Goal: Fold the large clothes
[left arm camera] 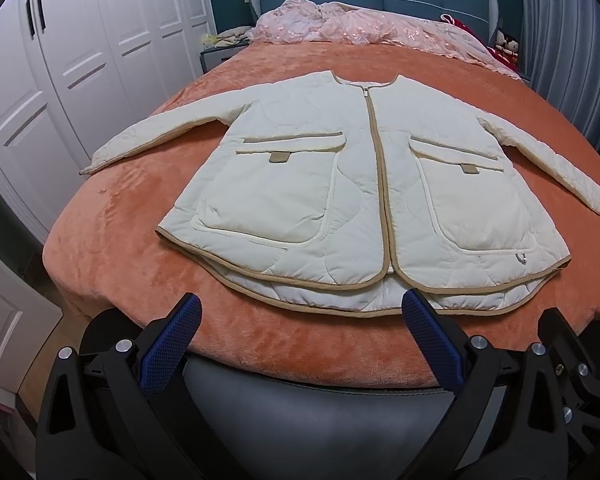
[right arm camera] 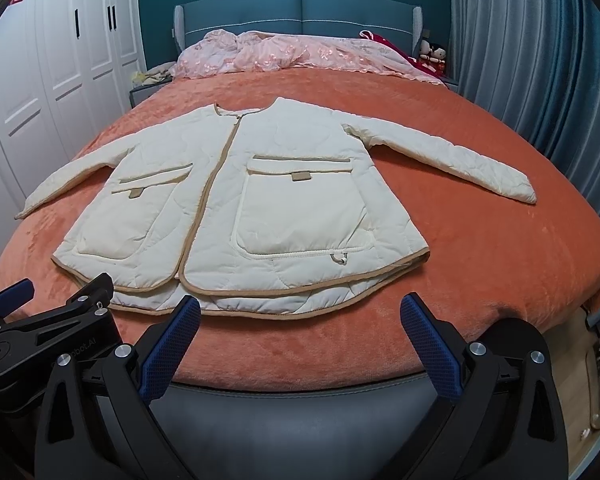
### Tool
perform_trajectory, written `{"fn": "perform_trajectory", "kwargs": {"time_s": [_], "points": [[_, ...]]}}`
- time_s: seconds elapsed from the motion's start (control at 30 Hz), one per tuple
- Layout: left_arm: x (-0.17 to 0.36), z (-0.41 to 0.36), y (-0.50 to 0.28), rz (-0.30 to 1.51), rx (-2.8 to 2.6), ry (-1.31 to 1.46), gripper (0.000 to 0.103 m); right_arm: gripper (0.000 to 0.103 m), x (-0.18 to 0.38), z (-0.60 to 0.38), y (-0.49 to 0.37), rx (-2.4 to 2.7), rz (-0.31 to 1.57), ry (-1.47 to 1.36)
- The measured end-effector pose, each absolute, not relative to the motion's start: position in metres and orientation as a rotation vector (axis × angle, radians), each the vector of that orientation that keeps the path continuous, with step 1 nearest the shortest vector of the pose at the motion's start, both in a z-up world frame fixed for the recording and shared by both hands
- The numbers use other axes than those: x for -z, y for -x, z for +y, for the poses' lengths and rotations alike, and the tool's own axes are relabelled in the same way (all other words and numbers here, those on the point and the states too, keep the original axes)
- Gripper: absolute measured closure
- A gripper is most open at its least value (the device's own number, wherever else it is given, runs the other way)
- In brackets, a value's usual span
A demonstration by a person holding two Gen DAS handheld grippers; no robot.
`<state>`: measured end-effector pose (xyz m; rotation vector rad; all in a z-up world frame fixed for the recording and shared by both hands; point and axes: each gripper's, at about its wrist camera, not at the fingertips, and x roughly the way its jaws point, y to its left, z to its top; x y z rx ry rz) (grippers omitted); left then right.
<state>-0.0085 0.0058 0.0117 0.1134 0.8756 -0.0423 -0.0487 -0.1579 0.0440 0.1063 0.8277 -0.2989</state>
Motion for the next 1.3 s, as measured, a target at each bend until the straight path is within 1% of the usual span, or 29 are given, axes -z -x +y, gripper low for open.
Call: {"fn": "perform_trajectory", "kwargs": {"time_s": [1.3], "points": [[-0.0122,0.0049,0.0108,0.869,0.041,-0.114,0.005,0.005,-0.0447,-0.1587,0.0501,0.299,0.822,-0.112]]}}
